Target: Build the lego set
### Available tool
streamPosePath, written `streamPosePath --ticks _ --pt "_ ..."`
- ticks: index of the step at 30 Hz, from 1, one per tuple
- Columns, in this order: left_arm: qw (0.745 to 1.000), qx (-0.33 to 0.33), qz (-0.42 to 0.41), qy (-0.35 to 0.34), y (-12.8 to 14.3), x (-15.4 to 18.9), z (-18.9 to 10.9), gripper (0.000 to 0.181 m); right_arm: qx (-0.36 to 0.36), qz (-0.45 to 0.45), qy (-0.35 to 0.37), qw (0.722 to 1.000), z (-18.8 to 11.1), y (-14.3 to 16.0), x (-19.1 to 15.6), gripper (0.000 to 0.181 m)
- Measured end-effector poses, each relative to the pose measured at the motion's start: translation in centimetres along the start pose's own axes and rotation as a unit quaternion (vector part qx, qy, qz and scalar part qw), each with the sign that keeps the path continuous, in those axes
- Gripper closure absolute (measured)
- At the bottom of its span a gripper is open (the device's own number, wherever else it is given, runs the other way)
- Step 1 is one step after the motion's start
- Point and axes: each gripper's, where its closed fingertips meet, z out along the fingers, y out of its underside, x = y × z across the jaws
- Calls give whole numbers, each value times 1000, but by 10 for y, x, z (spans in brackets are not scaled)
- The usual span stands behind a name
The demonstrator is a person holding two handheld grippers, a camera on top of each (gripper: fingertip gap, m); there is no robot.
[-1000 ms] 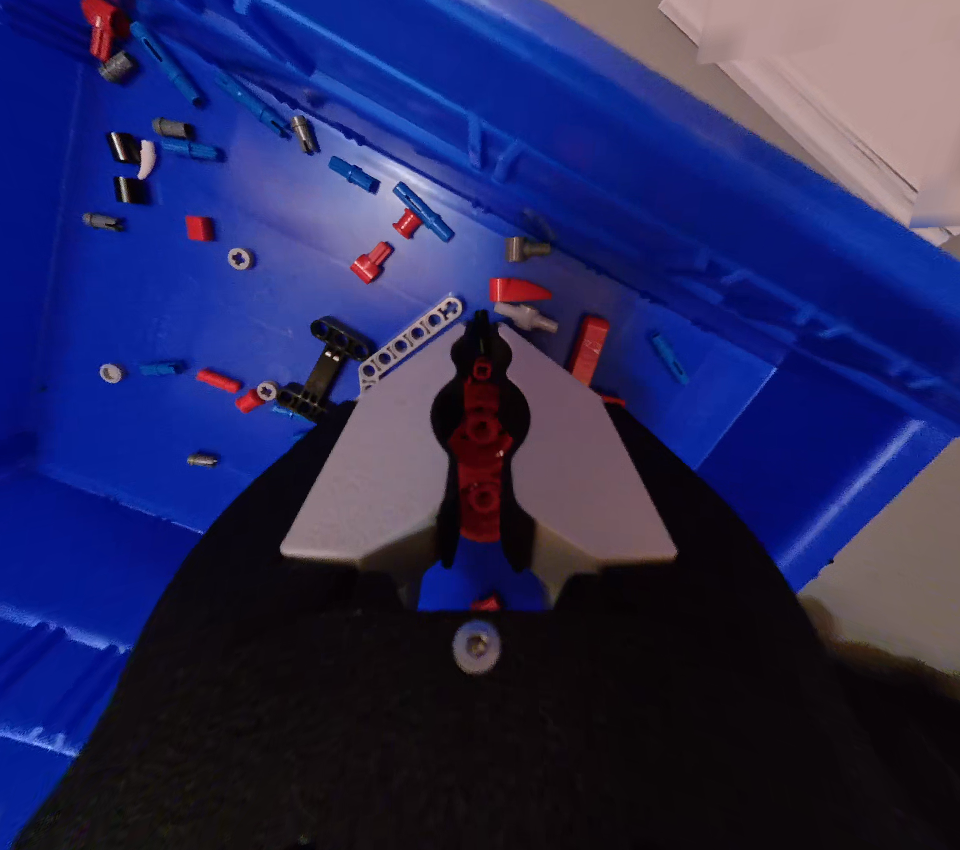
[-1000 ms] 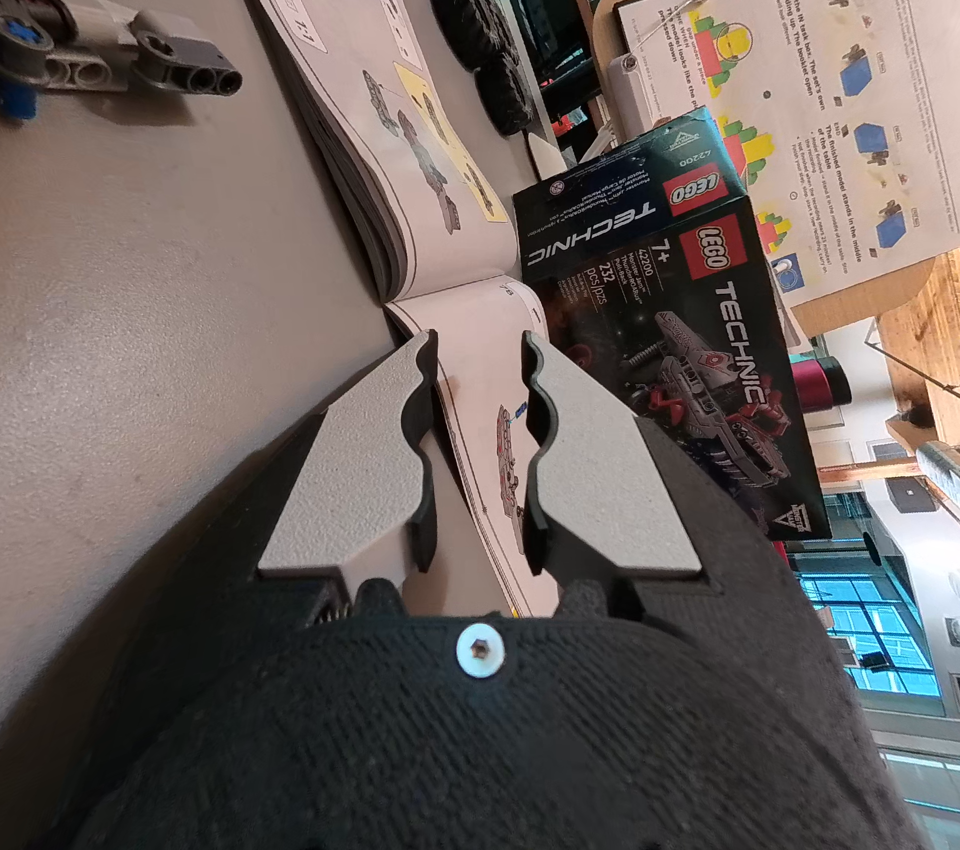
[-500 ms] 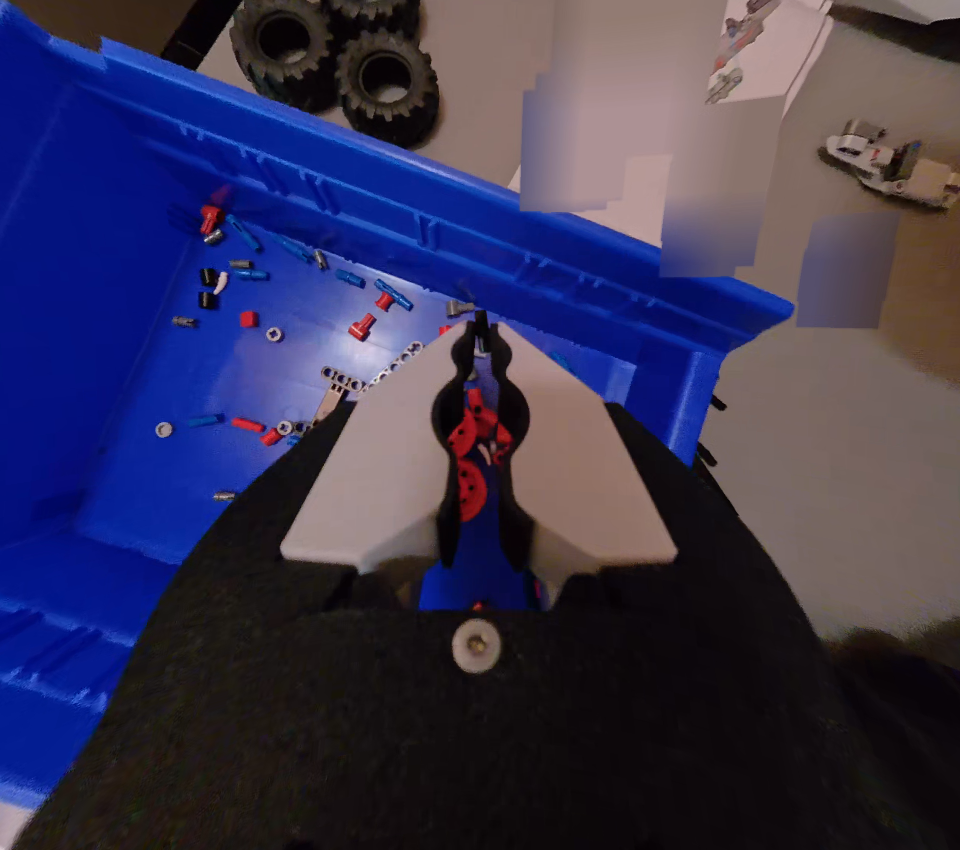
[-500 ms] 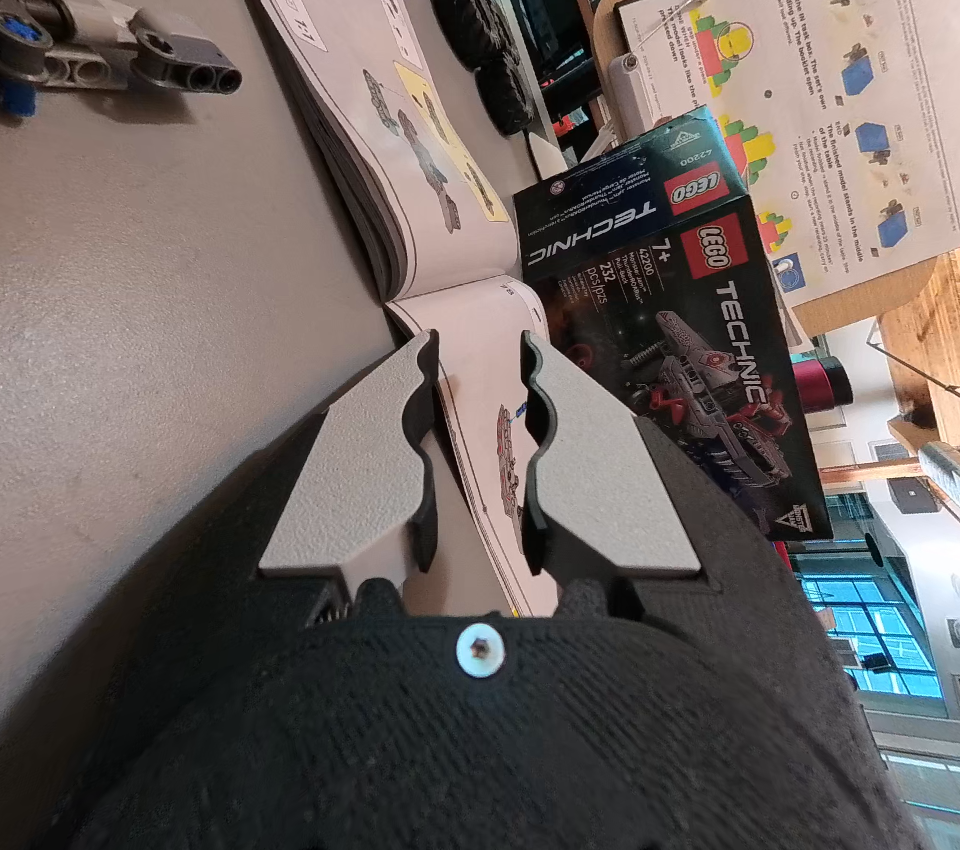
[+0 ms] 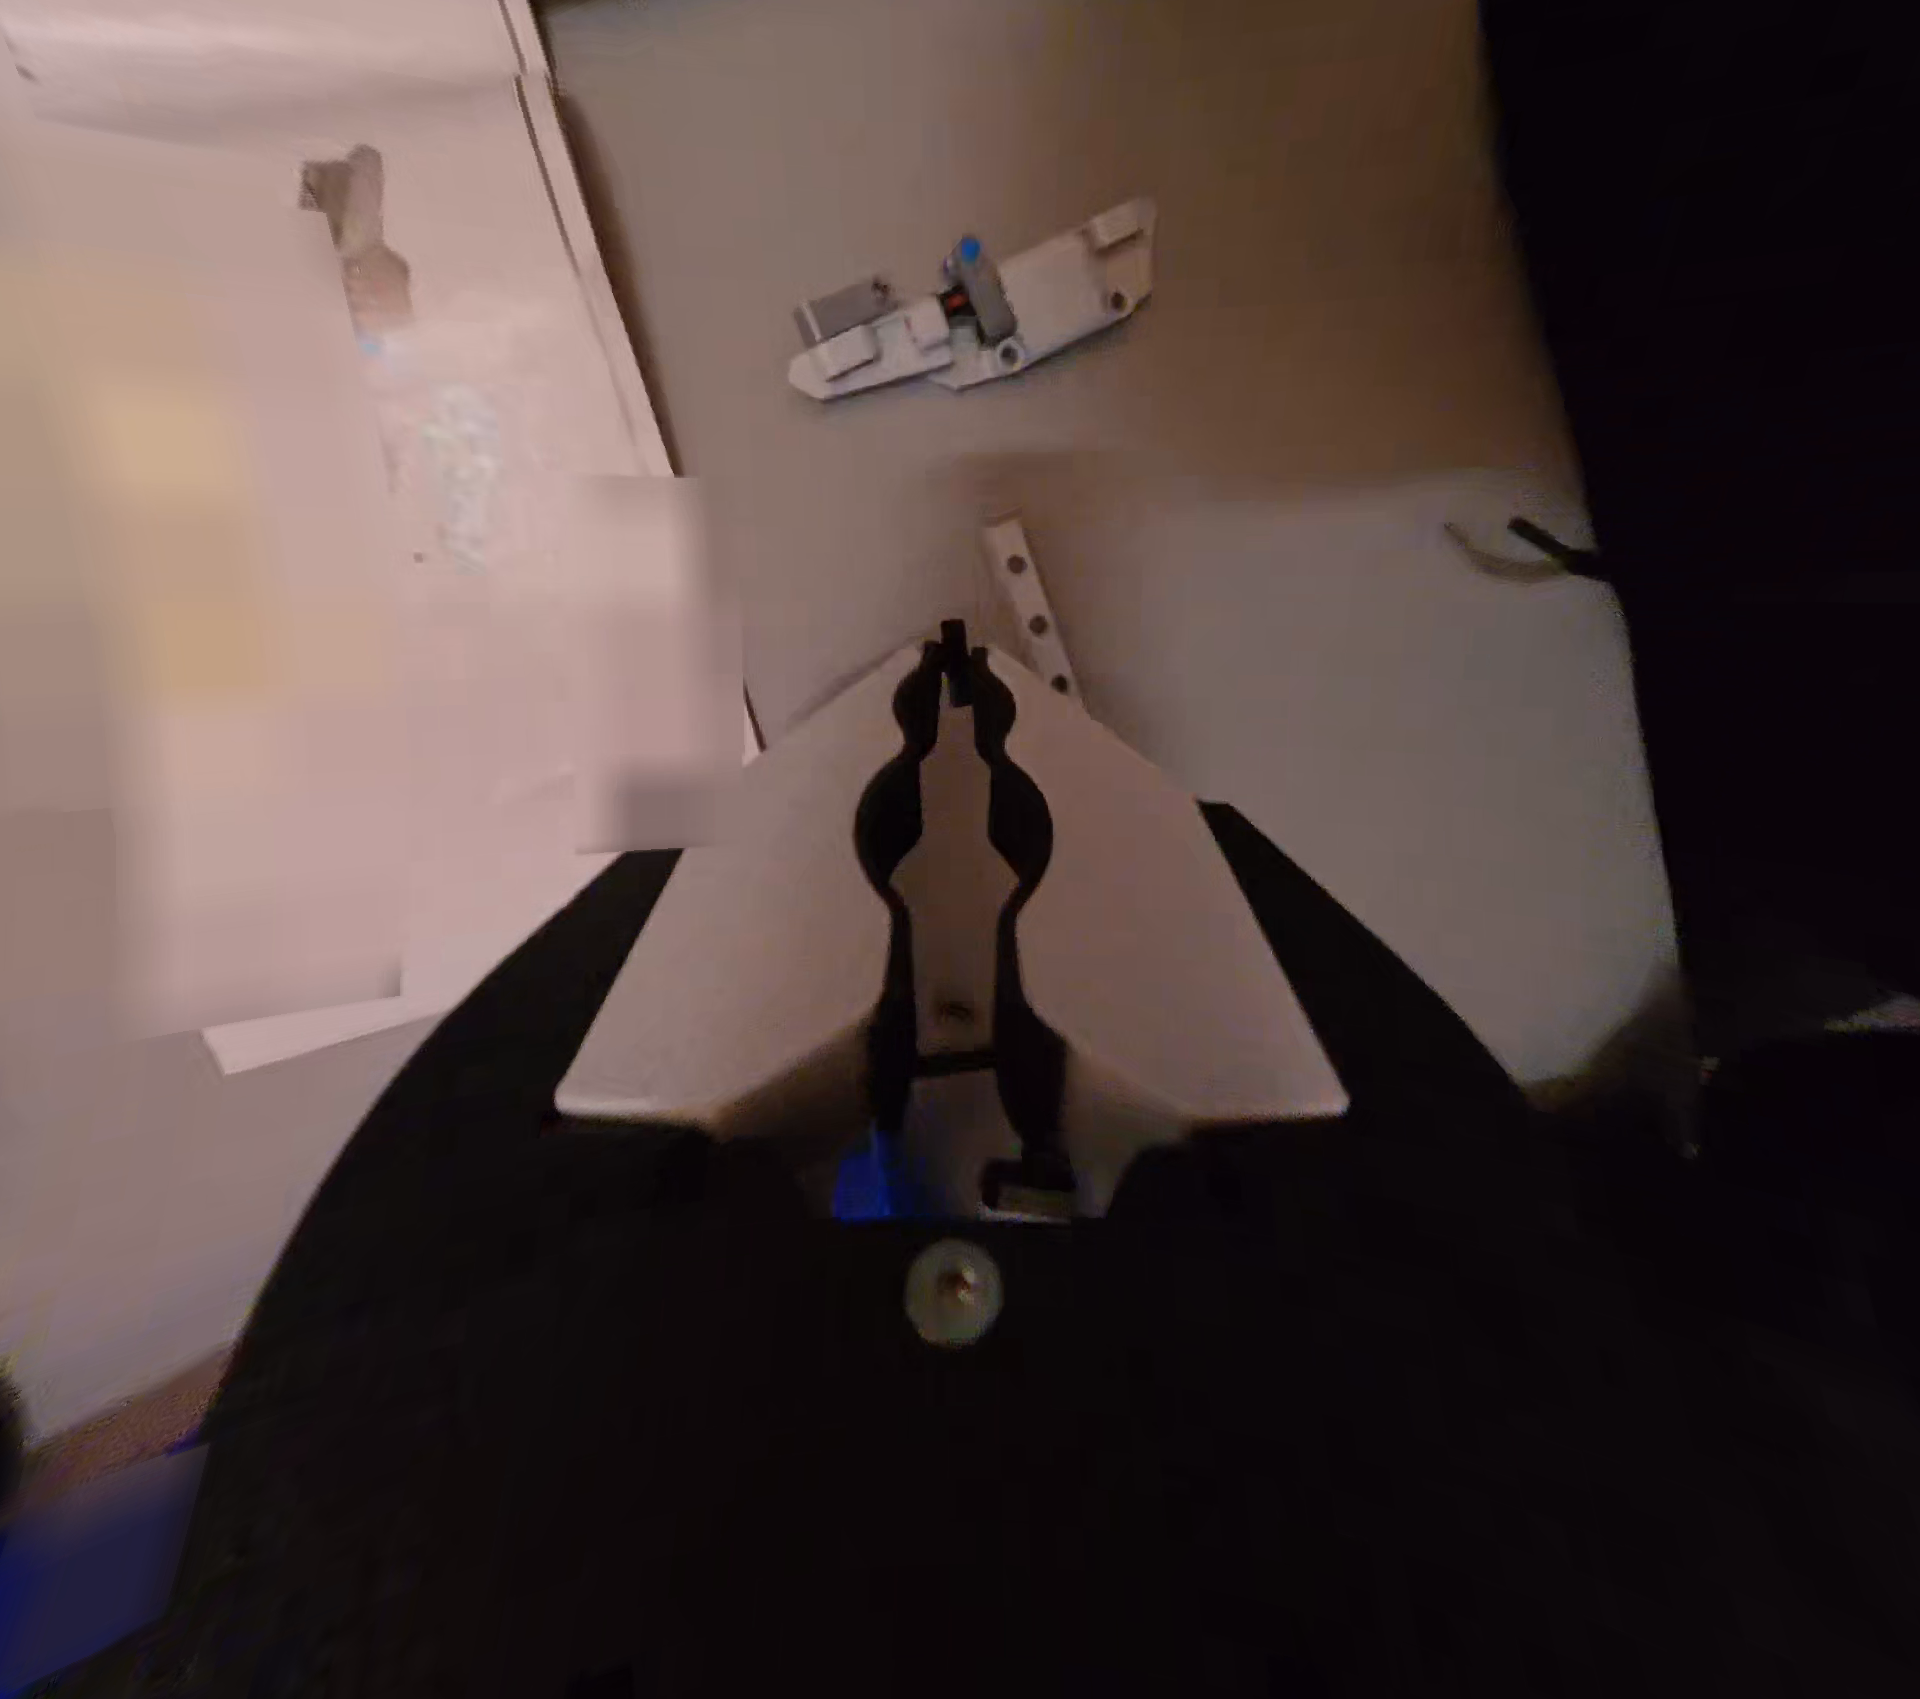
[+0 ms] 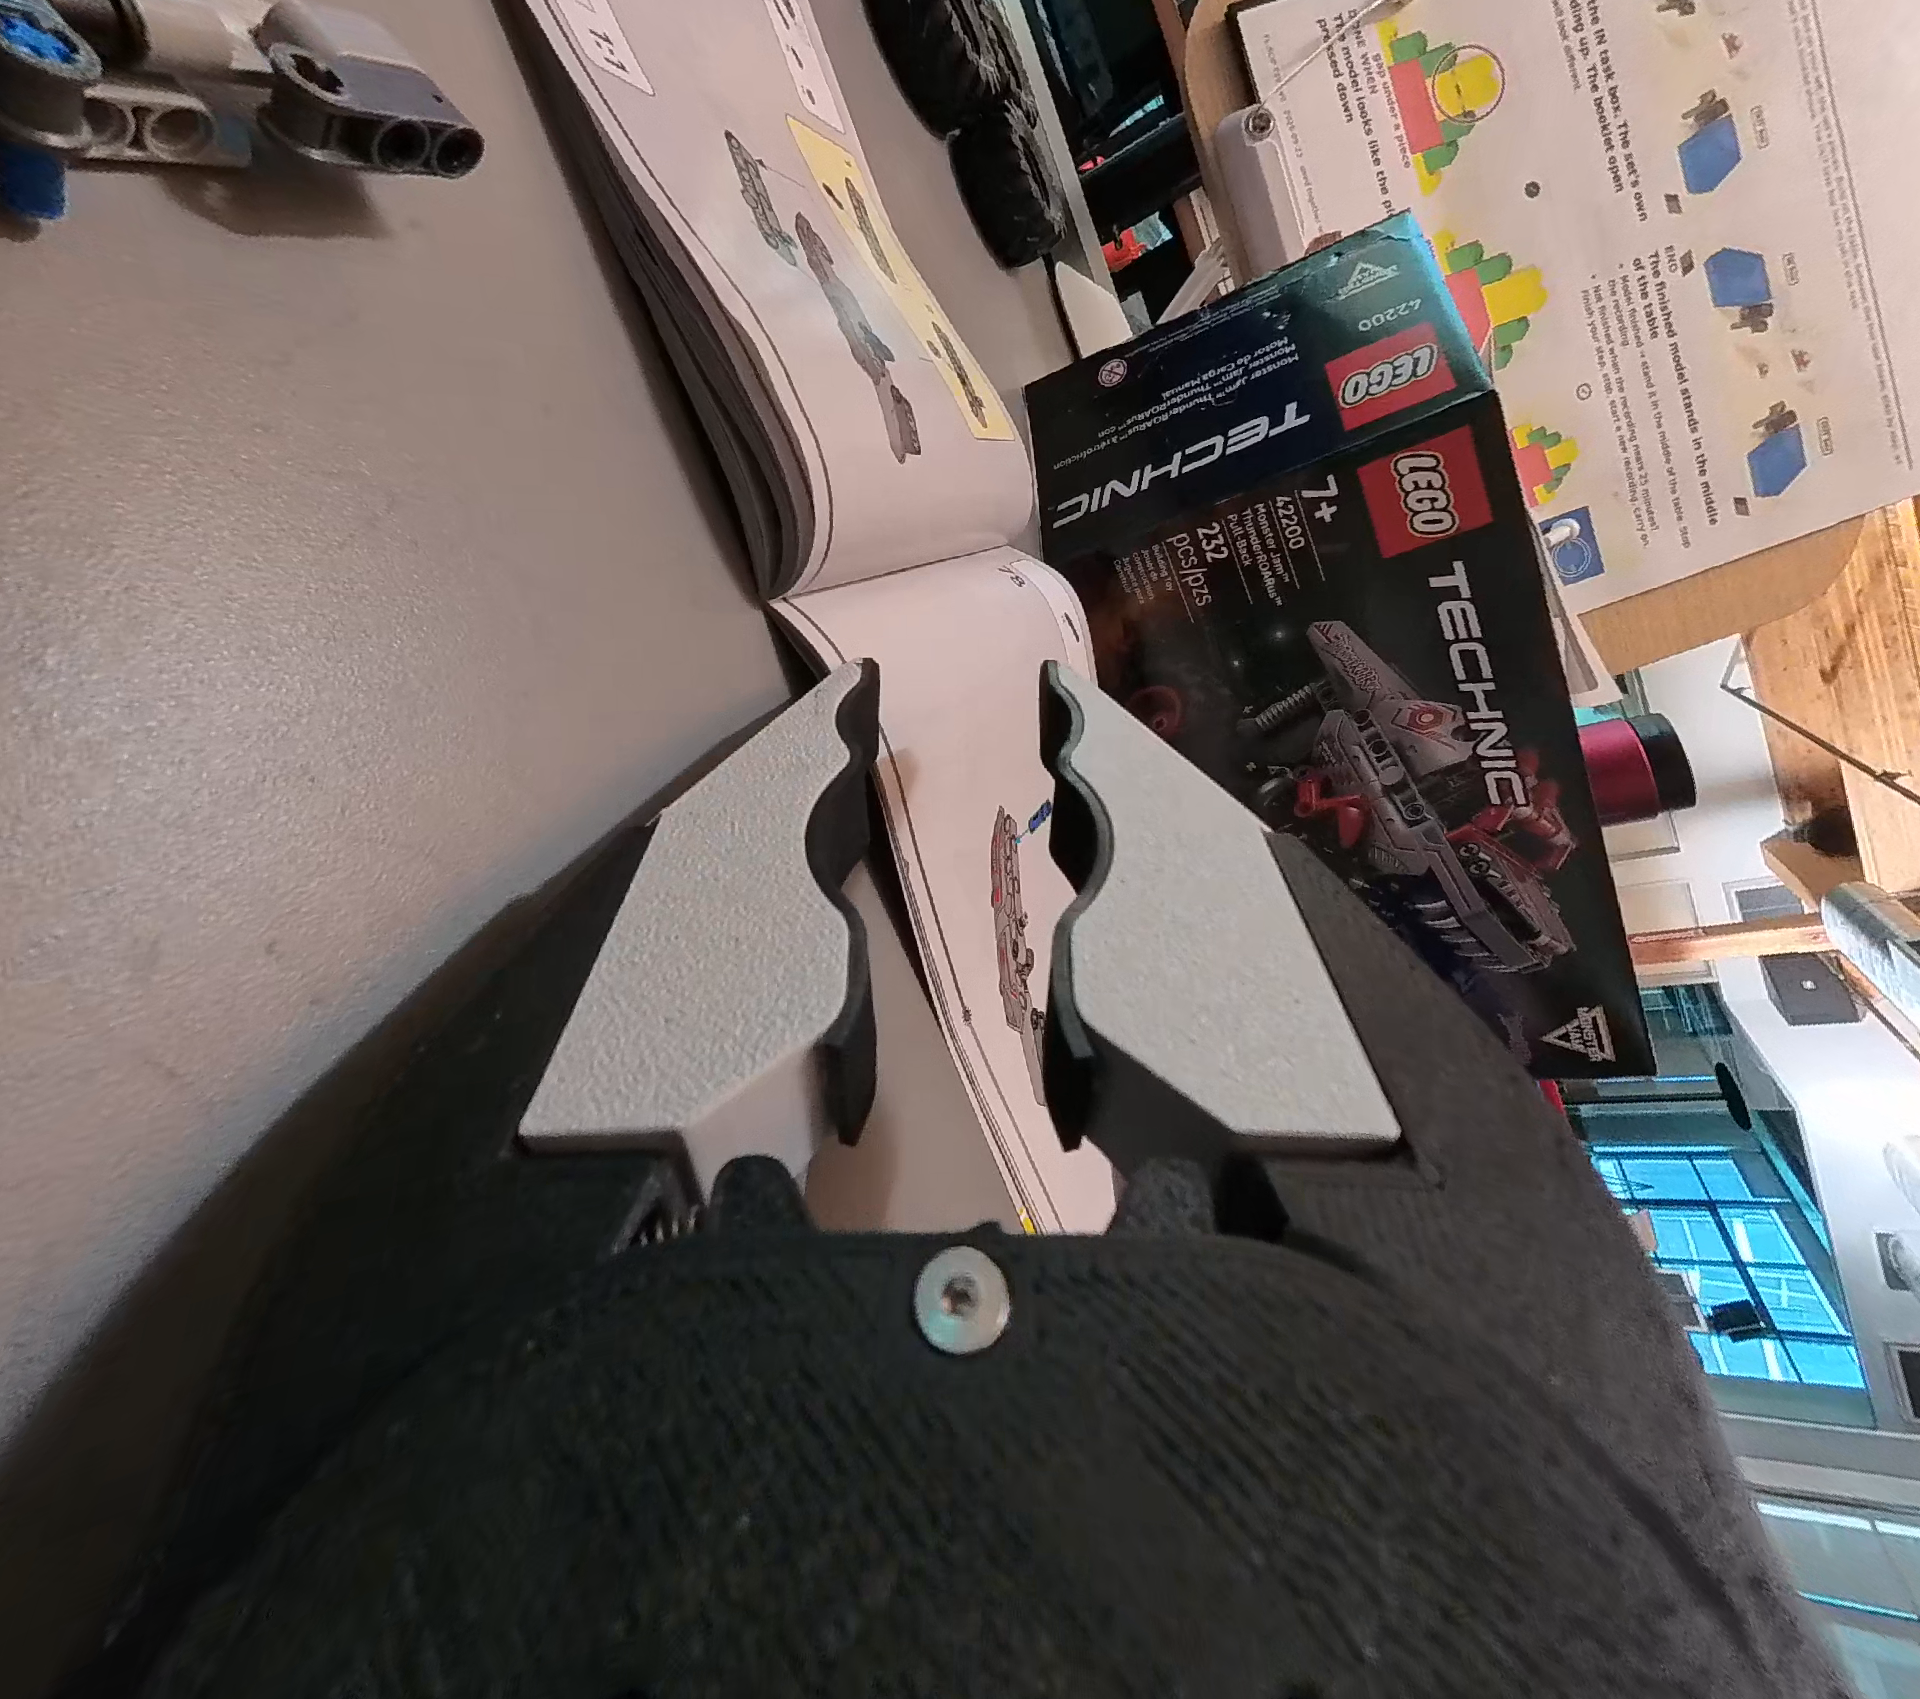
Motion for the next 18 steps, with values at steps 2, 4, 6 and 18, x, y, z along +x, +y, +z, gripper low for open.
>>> streamPosePath --ticks 2,4,6,18 --pt "997 -70 -27 -30 16 -13 16 179 2 1 -1 1000 0 0 0 152" --pt "991 -116 -37 -51 26 -16 21 179 2 1 -2 1000 0 0 0 152" --pt "986 -152 -38 -66 31 -11 22 179 2 0 -2 1000 0 0 0 152" --pt "980 -180 -27 -77 18 -6 52 179 0 -2 -2 1000 -1 0 0 155"
